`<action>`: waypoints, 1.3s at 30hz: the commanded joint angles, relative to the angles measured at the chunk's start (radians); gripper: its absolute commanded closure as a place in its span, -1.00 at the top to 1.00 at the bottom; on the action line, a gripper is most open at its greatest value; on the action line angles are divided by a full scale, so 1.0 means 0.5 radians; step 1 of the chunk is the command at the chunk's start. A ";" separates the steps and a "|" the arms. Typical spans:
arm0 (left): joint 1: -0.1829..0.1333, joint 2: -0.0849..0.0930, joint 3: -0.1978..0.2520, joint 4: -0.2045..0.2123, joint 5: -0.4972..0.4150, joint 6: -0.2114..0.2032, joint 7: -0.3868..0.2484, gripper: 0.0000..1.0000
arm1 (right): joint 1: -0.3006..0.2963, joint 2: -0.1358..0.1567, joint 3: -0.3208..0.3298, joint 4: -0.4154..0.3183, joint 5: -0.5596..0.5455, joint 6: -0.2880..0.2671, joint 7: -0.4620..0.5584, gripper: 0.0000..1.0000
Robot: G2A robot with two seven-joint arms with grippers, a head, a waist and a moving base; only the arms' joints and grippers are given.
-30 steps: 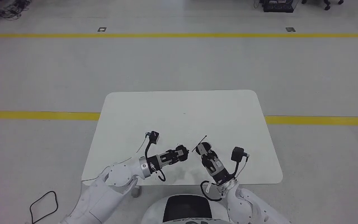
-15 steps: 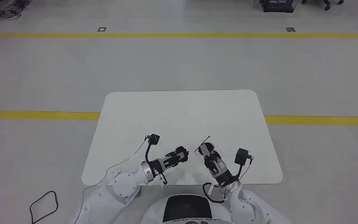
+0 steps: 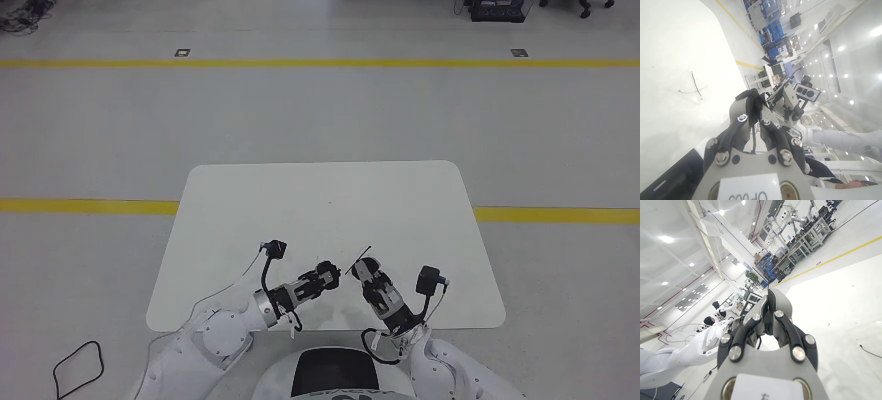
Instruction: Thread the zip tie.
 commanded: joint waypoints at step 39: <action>0.127 -0.023 -0.125 -0.105 -0.318 0.000 -0.168 -1.00 | 0.318 0.174 -0.465 0.014 0.141 0.000 -0.445 -1.00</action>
